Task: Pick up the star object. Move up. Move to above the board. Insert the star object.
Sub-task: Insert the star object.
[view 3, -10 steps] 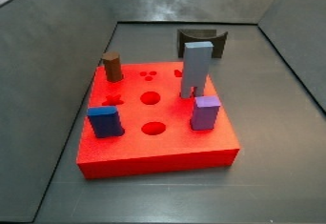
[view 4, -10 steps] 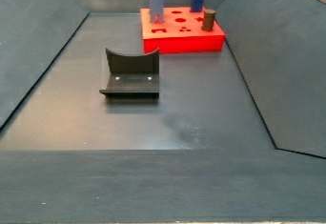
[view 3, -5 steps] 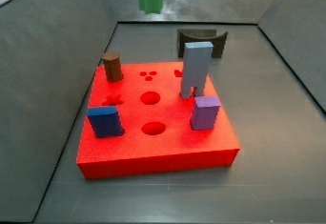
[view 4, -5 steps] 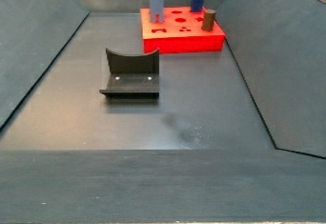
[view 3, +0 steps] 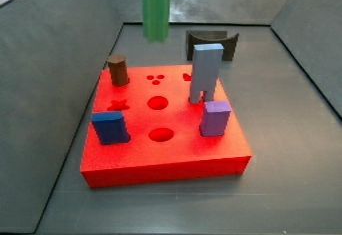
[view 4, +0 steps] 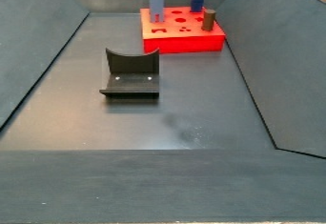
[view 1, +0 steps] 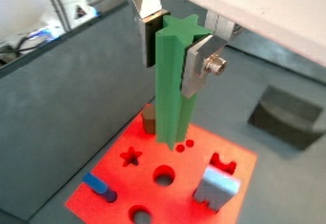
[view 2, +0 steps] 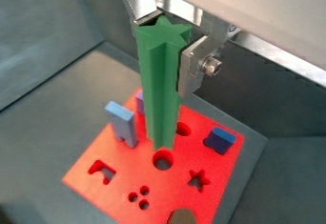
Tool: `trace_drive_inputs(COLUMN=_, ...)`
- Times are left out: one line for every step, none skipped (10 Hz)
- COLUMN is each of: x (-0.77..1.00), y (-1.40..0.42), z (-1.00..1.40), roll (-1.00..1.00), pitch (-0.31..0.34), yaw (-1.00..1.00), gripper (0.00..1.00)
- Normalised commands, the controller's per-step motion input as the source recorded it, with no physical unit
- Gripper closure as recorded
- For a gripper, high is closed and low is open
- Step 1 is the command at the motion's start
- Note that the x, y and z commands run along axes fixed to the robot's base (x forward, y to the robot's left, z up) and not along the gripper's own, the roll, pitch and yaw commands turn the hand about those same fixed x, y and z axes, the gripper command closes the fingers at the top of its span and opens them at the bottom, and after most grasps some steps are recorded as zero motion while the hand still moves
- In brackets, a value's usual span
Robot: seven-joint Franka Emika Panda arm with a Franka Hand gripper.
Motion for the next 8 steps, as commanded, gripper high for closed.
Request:
trace_drive_inputs(x=0.00, y=0.03, z=-0.04, roll=0.00, pitch=0.000, yaw=0.00, gripper=1.00)
trace_drive_inputs(x=-0.26, y=0.00, z=-0.45, roll=0.00, pitch=0.000, yaw=0.62, gripper=1.00)
trace_drive_inputs(x=-0.37, y=-0.09, z=-0.57, roll=0.03, pitch=0.000, yaw=0.79, gripper=1.00)
trace_drive_inputs(x=-0.28, y=-0.21, z=-0.54, roll=0.04, pitch=0.003, yaw=0.84, gripper=1.00)
trace_drive_inputs(x=-0.27, y=-0.33, z=-0.42, roll=0.00, pitch=0.010, yaw=0.69, gripper=1.00)
trace_drive_inputs(x=-0.07, y=-0.01, z=0.00, roll=0.00, pitch=-0.027, yaw=0.09, gripper=1.00)
trace_drive_inputs(x=0.00, y=0.03, z=-0.10, roll=0.00, pitch=0.000, yaw=0.03, gripper=1.00)
trace_drive_inputs(x=-0.30, y=0.00, z=-0.56, roll=0.00, pitch=0.000, yaw=0.45, gripper=1.00)
